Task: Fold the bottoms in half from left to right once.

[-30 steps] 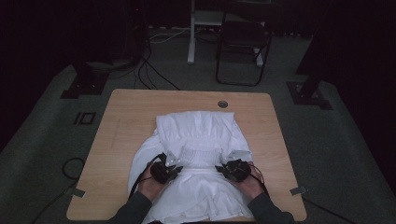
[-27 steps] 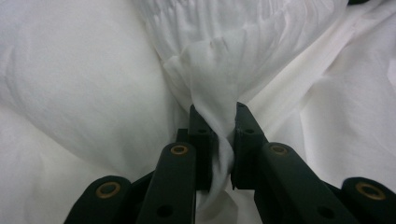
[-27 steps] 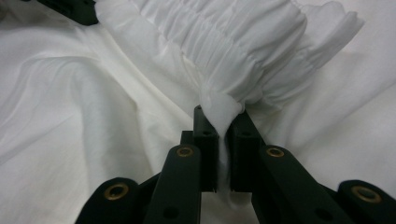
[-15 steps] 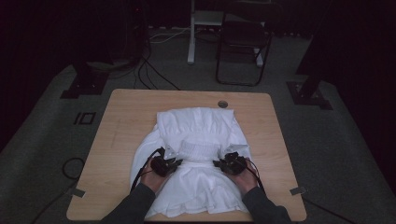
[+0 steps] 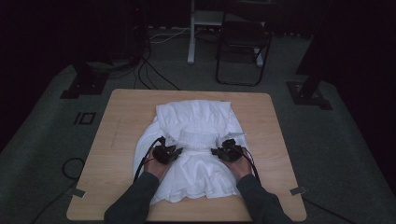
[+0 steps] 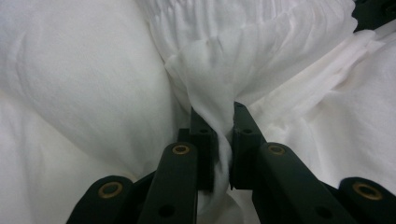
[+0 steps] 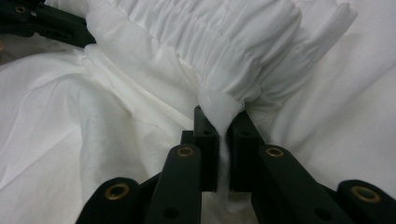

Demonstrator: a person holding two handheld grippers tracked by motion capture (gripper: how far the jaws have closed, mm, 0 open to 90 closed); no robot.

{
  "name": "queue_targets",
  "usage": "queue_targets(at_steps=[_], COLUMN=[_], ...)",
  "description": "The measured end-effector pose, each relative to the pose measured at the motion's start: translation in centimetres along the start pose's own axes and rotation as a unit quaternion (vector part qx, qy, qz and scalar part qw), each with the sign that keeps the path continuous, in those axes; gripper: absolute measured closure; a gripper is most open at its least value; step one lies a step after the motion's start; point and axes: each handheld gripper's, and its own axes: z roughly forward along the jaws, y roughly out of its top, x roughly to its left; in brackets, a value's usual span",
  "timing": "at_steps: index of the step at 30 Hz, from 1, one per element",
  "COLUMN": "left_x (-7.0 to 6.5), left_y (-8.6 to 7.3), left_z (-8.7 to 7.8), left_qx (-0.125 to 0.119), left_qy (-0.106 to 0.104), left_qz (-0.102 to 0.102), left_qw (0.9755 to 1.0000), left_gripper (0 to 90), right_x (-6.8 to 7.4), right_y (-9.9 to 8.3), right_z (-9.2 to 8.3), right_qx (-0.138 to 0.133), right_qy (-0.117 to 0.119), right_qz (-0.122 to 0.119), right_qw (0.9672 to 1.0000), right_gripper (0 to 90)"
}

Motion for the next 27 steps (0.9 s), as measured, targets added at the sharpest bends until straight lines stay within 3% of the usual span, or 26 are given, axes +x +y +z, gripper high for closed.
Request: queue_targets(at_steps=[3,8,10,11,13,16,18,21,25,27], left_x=[0.4,2.0,2.0,2.7,2.8,3.0,3.2,3.4,3.2,2.7], left_y=[0.4,1.8,1.8,2.6,2.9,3.1,3.3,3.6,5.9,7.4], left_z=[0.3,1.9,1.9,2.6,2.7,2.4,1.7,0.6,-3.2,-5.8], left_qx=[0.001,0.002,0.002,0.004,0.011,0.023,0.025,0.01,-0.046,-0.084], left_qy=[0.003,0.012,0.012,0.021,0.02,0.017,0.013,0.006,0.0,0.001], left_qz=[-0.003,-0.032,-0.032,-0.052,-0.061,-0.068,-0.066,-0.067,-0.058,-0.049], left_qw=[1.0,0.9994,0.9994,0.9984,0.9979,0.9973,0.9974,0.9977,0.9973,0.9952], left_gripper=[82.8,82.9,82.9,82.9,82.9,83.9,84.8,85.1,85.1,85.0], right_x=[-0.3,-1.4,-1.5,-1.5,-1.6,-1.8,-1.9,-2.2,-1.7,-1.0], right_y=[0.4,1.9,2.3,2.9,3.3,3.6,3.5,3.7,5.7,6.8], right_z=[0.3,1.6,1.9,2.4,2.7,2.6,2.2,1.2,-2.2,-4.0], right_qx=[-0.001,-0.007,-0.006,-0.006,-0.003,0.002,-0.008,-0.026,-0.076,-0.101], right_qy=[-0.004,-0.015,-0.02,-0.029,-0.03,-0.024,-0.029,-0.027,-0.024,-0.031], right_qz=[0.003,0.025,0.028,0.033,0.04,0.026,-0.003,-0.004,-0.03,-0.048], right_qw=[1.0,0.9995,0.9994,0.999,0.9988,0.9994,0.9995,0.9993,0.9964,0.9932], right_gripper=[84.0,84.0,84.0,84.0,84.0,83.8,83.9,84.2,84.3,84.3])
